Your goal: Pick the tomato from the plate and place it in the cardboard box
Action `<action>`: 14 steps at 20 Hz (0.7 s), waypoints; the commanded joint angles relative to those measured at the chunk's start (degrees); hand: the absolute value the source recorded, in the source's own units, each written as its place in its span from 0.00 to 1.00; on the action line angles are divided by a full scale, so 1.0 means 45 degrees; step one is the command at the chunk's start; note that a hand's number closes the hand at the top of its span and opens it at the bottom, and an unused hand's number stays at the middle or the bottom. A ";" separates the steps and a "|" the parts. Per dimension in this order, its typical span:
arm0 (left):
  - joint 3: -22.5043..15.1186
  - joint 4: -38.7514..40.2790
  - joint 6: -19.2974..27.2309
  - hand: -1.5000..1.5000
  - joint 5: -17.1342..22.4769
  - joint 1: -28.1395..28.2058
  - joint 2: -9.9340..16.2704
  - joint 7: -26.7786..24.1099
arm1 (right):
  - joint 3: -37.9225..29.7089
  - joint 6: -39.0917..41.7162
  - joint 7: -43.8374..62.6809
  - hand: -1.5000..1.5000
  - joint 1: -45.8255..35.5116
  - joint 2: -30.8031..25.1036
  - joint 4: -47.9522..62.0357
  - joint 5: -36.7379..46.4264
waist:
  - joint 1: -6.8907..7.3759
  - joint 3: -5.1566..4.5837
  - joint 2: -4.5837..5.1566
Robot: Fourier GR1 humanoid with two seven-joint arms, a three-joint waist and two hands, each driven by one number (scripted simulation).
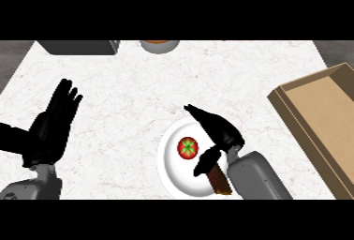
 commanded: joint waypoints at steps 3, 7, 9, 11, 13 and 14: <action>0.0545 0.0392 -0.0200 0.50 -0.0010 -0.0623 0.0002 0.0155 | 0.0031 -0.0082 -0.0836 0.00 0.0507 0.0038 0.0442 0.0582 | -0.0022 0.0000 0.0002; 0.0327 -0.0641 -0.0337 0.50 0.0001 0.0348 -0.0348 0.0339 | 0.0569 -0.0626 -0.0539 0.00 0.0522 0.0115 0.0483 0.0348 | 0.0000 0.0000 -0.0006; -0.0162 -0.0683 -0.0164 0.50 -0.0473 0.0734 -0.0714 -0.0155 | -0.0180 -0.0638 -0.0983 0.00 -0.0599 0.0116 0.1969 0.0054 | 0.0036 0.0001 0.0002; 0.0376 0.0336 -0.0385 0.50 -0.0404 -0.0232 -0.0368 -0.0016 | 0.0221 -0.0471 -0.0249 0.00 -0.0712 0.0116 0.1425 -0.0163 | 0.0001 0.0000 0.0003; -0.0022 0.0562 0.0052 0.50 -0.0890 -0.0266 -0.0864 -0.0479 | 0.0572 -0.1024 -0.0530 0.00 -0.1009 0.0117 0.2327 -0.0289 | 0.0013 0.0000 0.0010; -0.0157 0.0482 0.0323 0.50 -0.0934 -0.0384 -0.1054 -0.0066 | 0.1172 -0.1438 -0.0292 0.00 -0.1077 0.0117 0.2634 -0.0541 | 0.0028 0.0001 0.0011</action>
